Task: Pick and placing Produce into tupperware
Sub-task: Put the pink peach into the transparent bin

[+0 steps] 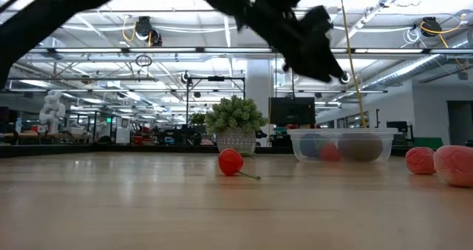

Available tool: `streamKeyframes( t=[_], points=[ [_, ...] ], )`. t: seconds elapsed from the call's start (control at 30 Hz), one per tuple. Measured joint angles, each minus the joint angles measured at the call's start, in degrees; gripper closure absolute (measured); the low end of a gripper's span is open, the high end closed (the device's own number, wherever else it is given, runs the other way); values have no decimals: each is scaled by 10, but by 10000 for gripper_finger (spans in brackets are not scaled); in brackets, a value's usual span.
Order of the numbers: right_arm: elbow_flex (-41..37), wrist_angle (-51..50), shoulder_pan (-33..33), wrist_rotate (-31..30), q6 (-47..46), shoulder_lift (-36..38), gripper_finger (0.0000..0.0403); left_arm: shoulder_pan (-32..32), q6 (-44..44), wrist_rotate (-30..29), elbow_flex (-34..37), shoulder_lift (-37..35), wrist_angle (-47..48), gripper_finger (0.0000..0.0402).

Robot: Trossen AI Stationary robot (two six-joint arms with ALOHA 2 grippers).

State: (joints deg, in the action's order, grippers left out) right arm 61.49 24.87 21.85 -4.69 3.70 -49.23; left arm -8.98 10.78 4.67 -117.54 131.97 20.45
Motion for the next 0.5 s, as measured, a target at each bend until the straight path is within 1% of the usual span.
streamKeyframes(
  t=[0.13,0.2,0.27,0.33,0.4,0.5],
  points=[
    [0,-19,0,3,-1,0,92,9,27,-56,-1,-75,142,134],
    [0,-32,1,4,-9,0,92,9,20,-66,-1,-112,220,138],
    [0,-50,5,4,-27,0,92,9,1,-69,-1,-149,287,141],
    [1,-76,11,4,-36,-2,92,13,-18,-87,-1,-182,357,145],
    [0,-112,20,4,-44,-7,92,22,-50,-120,0,-207,423,148],
    [1,-161,33,5,-61,-29,92,38,-103,-174,1,-242,496,148]
  ],
)
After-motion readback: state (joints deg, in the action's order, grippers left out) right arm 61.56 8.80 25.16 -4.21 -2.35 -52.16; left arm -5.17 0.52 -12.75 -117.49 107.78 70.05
